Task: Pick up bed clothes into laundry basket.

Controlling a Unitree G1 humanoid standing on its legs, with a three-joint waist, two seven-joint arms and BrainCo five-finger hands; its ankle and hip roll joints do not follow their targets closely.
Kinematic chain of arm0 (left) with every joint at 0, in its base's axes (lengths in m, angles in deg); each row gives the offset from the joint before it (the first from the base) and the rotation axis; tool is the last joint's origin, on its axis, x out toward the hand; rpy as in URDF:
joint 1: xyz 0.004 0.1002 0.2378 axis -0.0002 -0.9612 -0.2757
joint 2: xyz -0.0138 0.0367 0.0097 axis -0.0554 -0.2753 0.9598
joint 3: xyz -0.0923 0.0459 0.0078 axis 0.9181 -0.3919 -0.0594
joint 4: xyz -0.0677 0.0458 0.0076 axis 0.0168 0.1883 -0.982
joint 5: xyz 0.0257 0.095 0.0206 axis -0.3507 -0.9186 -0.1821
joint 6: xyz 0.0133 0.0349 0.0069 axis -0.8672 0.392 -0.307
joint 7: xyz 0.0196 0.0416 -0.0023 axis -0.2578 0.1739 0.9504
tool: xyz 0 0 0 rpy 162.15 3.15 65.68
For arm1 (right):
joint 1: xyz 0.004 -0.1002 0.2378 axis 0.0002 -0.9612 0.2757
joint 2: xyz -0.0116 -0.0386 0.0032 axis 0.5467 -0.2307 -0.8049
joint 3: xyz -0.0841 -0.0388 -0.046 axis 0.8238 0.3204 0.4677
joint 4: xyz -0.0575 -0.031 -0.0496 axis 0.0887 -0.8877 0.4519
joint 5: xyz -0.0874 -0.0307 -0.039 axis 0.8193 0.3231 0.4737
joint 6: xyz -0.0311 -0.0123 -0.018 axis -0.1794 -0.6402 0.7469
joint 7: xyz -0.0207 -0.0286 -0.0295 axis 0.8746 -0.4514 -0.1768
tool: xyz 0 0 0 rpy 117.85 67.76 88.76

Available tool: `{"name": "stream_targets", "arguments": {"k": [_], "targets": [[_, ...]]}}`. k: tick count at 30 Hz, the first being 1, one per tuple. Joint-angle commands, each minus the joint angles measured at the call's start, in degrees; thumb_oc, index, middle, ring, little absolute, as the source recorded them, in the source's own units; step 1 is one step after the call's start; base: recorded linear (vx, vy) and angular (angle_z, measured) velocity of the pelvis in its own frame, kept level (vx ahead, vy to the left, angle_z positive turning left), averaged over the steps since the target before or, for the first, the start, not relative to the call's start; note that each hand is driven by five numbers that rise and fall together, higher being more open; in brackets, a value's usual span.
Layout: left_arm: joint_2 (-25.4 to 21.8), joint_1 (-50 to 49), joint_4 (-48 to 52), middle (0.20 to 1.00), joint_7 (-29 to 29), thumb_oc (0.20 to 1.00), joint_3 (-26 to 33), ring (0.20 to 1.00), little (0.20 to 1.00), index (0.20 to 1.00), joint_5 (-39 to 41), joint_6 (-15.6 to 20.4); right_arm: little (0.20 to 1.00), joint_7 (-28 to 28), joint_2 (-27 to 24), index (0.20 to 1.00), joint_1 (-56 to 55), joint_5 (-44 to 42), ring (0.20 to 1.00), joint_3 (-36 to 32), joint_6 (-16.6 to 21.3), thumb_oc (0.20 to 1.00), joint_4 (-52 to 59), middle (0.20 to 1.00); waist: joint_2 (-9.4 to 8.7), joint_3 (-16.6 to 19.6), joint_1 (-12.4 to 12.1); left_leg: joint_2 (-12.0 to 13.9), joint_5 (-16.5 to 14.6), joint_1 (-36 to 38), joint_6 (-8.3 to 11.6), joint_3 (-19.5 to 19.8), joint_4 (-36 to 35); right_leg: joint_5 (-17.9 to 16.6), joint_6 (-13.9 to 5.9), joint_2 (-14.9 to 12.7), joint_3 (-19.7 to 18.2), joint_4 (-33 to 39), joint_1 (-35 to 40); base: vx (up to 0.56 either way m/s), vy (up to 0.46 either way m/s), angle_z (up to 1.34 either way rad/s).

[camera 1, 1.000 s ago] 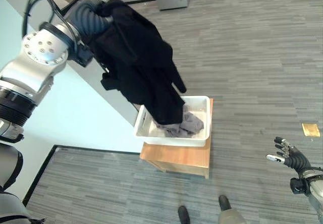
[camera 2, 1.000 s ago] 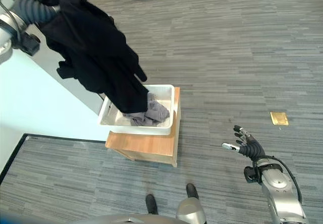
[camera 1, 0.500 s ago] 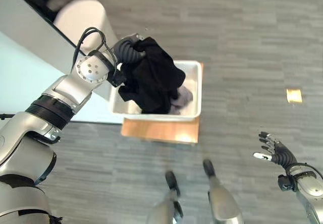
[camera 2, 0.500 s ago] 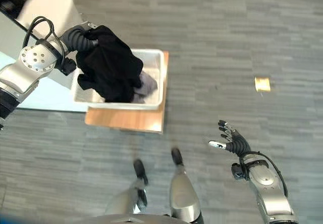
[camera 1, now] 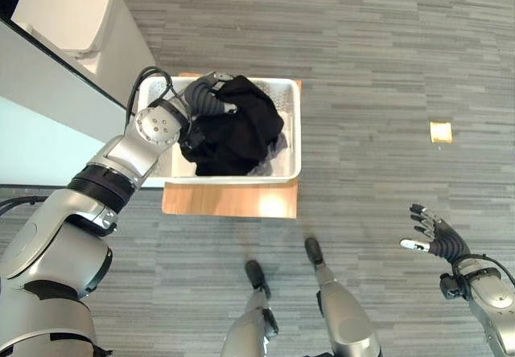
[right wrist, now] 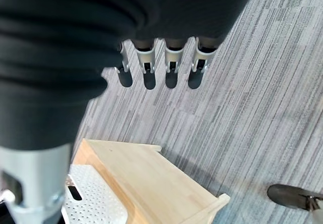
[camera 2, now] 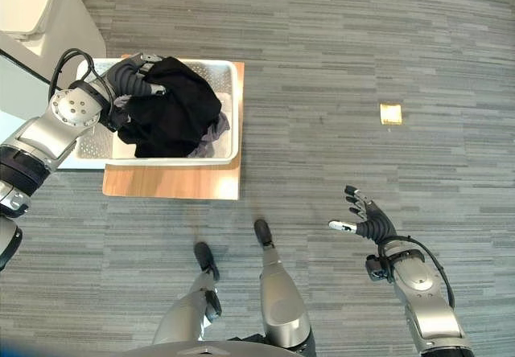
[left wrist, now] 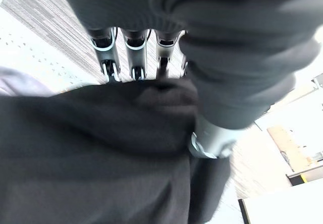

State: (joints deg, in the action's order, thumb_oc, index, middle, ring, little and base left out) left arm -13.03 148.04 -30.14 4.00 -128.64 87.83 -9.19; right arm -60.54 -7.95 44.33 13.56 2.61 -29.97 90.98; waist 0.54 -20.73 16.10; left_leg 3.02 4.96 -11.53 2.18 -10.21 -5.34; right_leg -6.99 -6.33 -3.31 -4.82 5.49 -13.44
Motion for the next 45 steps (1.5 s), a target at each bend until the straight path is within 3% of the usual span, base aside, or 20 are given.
{"name": "stream_targets", "arguments": {"k": [1, 6, 9, 10, 12, 13, 14, 15, 16, 18, 19, 21, 22, 23, 27, 32, 41, 43, 44, 45], "targets": [[-3.0, 4.37, -2.87, 1.0, 2.74, 1.0, -0.37, 1.0, 1.0, 1.0, -3.17, 1.19, 1.0, -0.1, -2.17, 1.0, -1.9, 0.71, 1.0, -2.14, 1.44, 1.0, 1.57, 1.0, -0.55, 3.08, -1.72, 0.61, -2.61, 2.7, 2.95, 2.01, 0.34, 2.15, -4.16, -2.05, 4.06, -0.49, 0.19, 0.0, 0.0, 0.0], [-15.26, 9.7, 8.35, 1.0, 7.38, 1.0, -10.87, 1.0, 1.0, 1.0, -3.92, 1.92, 1.0, 1.76, -5.1, 1.0, -3.07, 1.35, 1.0, -3.7, 0.69, 1.0, 2.61, 1.0, 1.25, 4.15, -3.16, 0.26, -3.21, 4.73, 2.97, 2.42, 0.34, 2.97, -4.49, -2.61, 5.34, -0.49, 2.74, 0.02, 0.01, 0.0], [-19.21, 9.47, 11.8, 1.0, 8.08, 1.0, -12.04, 1.0, 1.0, 1.0, -2.57, 2.23, 1.0, 2.62, -6.15, 1.0, -3.37, 1.34, 1.0, -3.83, 0.66, 1.0, 2.89, 1.0, 1.31, 4.92, -3.83, 0.24, -3.14, 5.14, 3.06, 2.56, 0.34, 3.0, -4.51, -2.79, 5.87, -0.49, 3.31, 0.02, 0.004, 0.08], [-21.14, 7.71, 13.65, 1.0, 8.06, 1.0, -10.8, 1.0, 1.0, 1.0, -1.21, 2.53, 1.0, 3.04, -6.71, 1.0, -3.34, 1.33, 1.0, -3.65, 0.59, 1.0, 3.01, 1.0, 1.36, 5.27, -4.23, 0.25, -3.19, 5.49, 3.1, 2.62, 0.34, 3.14, -4.55, -2.89, 6.19, -0.49, 3.85, 0.03, 0.01, 0.27], [-22.4, -6.67, 18.9, 1.0, 6.25, 1.0, 4.46, 1.0, 1.0, 1.0, 14.26, 3.17, 1.0, 3.75, -7.09, 1.0, -2.52, 1.02, 1.0, -2.55, 0.53, 1.0, 3.73, 1.0, 1.17, 6.45, -5.84, 0.25, -3.35, 6.59, 3.2, 2.79, 0.34, 3.57, -4.46, -2.91, 7.03, -0.49, 5.22, 0.03, 0.003, 0.13], [-19.26, -21.01, 23.02, 1.0, 5.4, 1.0, 18.82, 1.0, 1.0, 1.0, 23.11, 3.17, 1.0, 3.53, -5.55, 1.0, -2.76, 1.26, 1.0, -3.15, 0.62, 1.0, 4.16, 1.0, 0.51, 7.33, -7.85, 0.32, -3.55, 7.24, 3.14, 3.15, 0.34, 3.89, -4.23, -2.98, 7.62, -0.49, 5.96, 0.0, 0.0, 0.0], [-19.27, -24.28, 24.06, 1.0, 5.36, 1.0, 21.91, 1.0, 1.0, 1.0, 22.85, 2.98, 1.0, 3.53, -6.4, 1.0, -2.51, 1.25, 1.0, -2.6, 0.58, 1.0, 4.24, 1.0, 1.02, 7.48, -7.02, 0.34, -3.57, 7.23, 3.14, 3.13, 0.34, 3.89, -4.23, -2.96, 7.59, -0.49, 5.94, 0.04, -0.012, 0.05], [-11.26, -41.95, 28.43, 1.0, 2.19, 1.0, 39.46, 1.0, 1.0, 1.0, 27.4, 4.02, 1.0, 2.79, -3.89, 1.0, -2.31, 1.73, 1.0, -4.12, 0.72, 1.0, 5.26, 1.0, 0.5, 8.27, -8.9, 0.38, -4.05, 8.29, 2.98, 3.43, 0.34, 4.53, -3.97, -3.0, 8.24, -0.49, 7.35, 0.05, -0.002, 0.19], [-6.32, -49.82, 31.34, 1.0, 1.25, 1.0, 46.7, 1.0, 1.0, 1.0, 27.82, 4.3, 1.0, 2.21, -2.4, 1.0, -2.49, 1.93, 1.0, -4.89, 0.81, 1.0, 5.61, 1.0, 0.32, 8.84, -9.16, 0.38, -4.32, 8.74, 2.88, 3.57, 0.34, 4.84, -3.76, -2.95, 8.31, -0.49, 7.93, 0.06, -0.006, 0.17], [7.32, -64.31, 37.58, 1.0, -2.58, 1.0, 56.67, 1.0, 1.0, 1.0, 20.66, 4.27, 1.0, 0.39, 2.11, 1.0, -2.42, 3.78, 1.0, -7.71, 0.36, 1.0, 6.04, 1.0, -0.27, 10.41, -10.37, 0.39, -4.77, 9.76, 2.51, 4.23, 0.34, 5.73, -3.09, -2.88, 8.67, -0.49, 9.64, 0.06, -0.004, 0.1], [7.61, -65.0, 38.18, 1.0, -2.71, 1.0, 57.13, 1.0, 1.0, 1.0, 20.46, 4.03, 1.0, 0.38, 1.96, 1.0, -2.48, 3.81, 1.0, -7.49, 0.28, 1.0, 6.16, 1.0, -0.21, 10.51, -10.09, 0.39, -4.79, 9.81, 2.51, 4.24, 0.34, 5.77, -3.09, -2.88, 8.69, -0.49, 9.7, 0.07, 0.007, 0.31], [23.15, -76.83, 41.61, 1.0, -3.97, 1.0, 63.45, 1.0, 1.0, 1.0, 17.15, 3.39, 1.0, -1.57, 8.57, 1.0, -2.35, 1.92, 1.0, -10.9, -0.43, 1.0, 7.97, 1.0, -0.25, 12.46, -12.16, -0.05, -6.0, 12.08, 1.7, 5.17, 0.34, 7.06, -2.25, -3.16, 9.68, -0.51, 13.1, 0.08, 0.036, 0.45], [26.52, -80.3, 42.2, 1.0, -3.64, 1.0, 64.99, 1.0, 1.0, 1.0, 13.3, 2.97, 1.0, -1.37, 10.43, 1.0, -2.54, 0.38, 1.0, -11.6, -0.1, 1.0, 9.76, 1.0, -0.05, 13.08, -12.91, -0.26, -6.37, 12.92, 1.46, 5.8, 0.34, 7.61, -1.97, -3.33, 10.11, -0.58, 14.23, 0.05, 0.04, 0.12], [26.69, -80.55, 42.47, 1.0, -3.69, 1.0, 65.04, 1.0, 1.0, 1.0, 13.15, 2.85, 1.0, -1.36, 10.39, 1.0, -2.68, 0.37, 1.0, -11.55, -0.16, 1.0, 9.88, 1.0, -0.02, 13.07, -12.77, -0.27, -6.4, 13.05, 1.45, 5.87, 0.34, 7.67, -1.97, -3.35, 10.18, -0.57, 14.4, 0.01, 0.039, 0.03], [38.78, -81.68, 39.77, 1.0, -7.02, 1.0, 61.0, 1.0, 1.0, 1.0, 12.87, 2.82, 1.0, -1.39, 16.5, 1.0, -1.75, -9.63, 1.0, -3.66, 0.99, 1.0, 6.88, 1.0, -0.3, 13.58, -15.13, -0.86, -6.48, 14.34, 0.7, 7.42, 0.34, 8.4, -1.47, -4.1, 12.08, -0.92, 16.72, -0.02, 0.016, 0.2], [38.81, -80.23, 40.87, 1.0, -8.58, 1.0, 56.24, 1.0, 1.0, 1.0, 11.05, 2.88, 1.0, 1.24, 16.55, 1.0, 0.37, -15.76, 1.0, 2.46, 1.96, 1.0, 9.53, 1.0, -0.5, 13.12, -17.31, -1.4, -6.15, 14.33, 0.35, 8.88, 0.34, 8.54, -1.75, -4.78, 13.99, -1.56, 17.37, -0.03, 0.007, 0.13], [38.46, -80.78, 40.48, 1.0, -9.59, 1.0, 55.09, 1.0, 1.0, 1.0, 10.01, 3.42, 1.0, -2.18, 17.51, 1.0, 0.08, -12.35, 1.0, 2.28, 4.44, 1.0, 9.5, 1.0, -0.59, 12.93, -18.66, -2.38, -6.55, 13.88, -0.35, 9.8, 0.34, 8.23, -2.91, -6.15, 15.29, -2.06, 17.22, 0.01, 0.035, 0.07], [37.46, -78.18, 41.39, 1.0, -10.84, 1.0, 55.11, 1.0, 1.0, 1.0, 9.68, 4.38, 1.0, -2.87, 17.37, 1.0, 0.82, -11.97, 1.0, 1.83, 4.69, 1.0, 8.04, 1.0, -0.46, 12.4, -19.46, -2.91, -6.69, 13.5, -1.27, 11.46, 0.95, 9.51, -3.26, -7.73, 15.23, -9.94, 14.19, -0.04, 0.124, 0.06], [37.55, -77.03, 41.56, 1.0, -11.36, 1.0, 54.26, 1.0, 1.0, 1.0, 10.1, 4.51, 1.0, -3.42, 17.22, 1.0, 0.95, -11.75, 1.0, 1.37, 4.93, 1.0, 7.74, 1.0, -0.03, 11.56, -19.9, -3.75, -7.13, 13.94, -2.89, 13.87, 1.82, 7.71, -3.28, -9.93, 15.06, -21.82, 10.61, -0.03, 0.179, 0.09], [37.59, -76.52, 41.57, 1.0, -11.67, 1.0, 54.29, 1.0, 1.0, 1.0, 9.92, 4.78, 1.0, -3.74, 17.33, 1.0, 1.73, -11.28, 1.0, 1.33, 5.17, 1.0, 8.07, 1.0, 0.93, 9.79, -19.95, -4.54, -8.0, 15.49, -4.58, 16.78, 2.87, 2.38, -2.17, -11.88, 14.31, -35.34, 6.1, 0.01, -0.004, 1.06]]}}
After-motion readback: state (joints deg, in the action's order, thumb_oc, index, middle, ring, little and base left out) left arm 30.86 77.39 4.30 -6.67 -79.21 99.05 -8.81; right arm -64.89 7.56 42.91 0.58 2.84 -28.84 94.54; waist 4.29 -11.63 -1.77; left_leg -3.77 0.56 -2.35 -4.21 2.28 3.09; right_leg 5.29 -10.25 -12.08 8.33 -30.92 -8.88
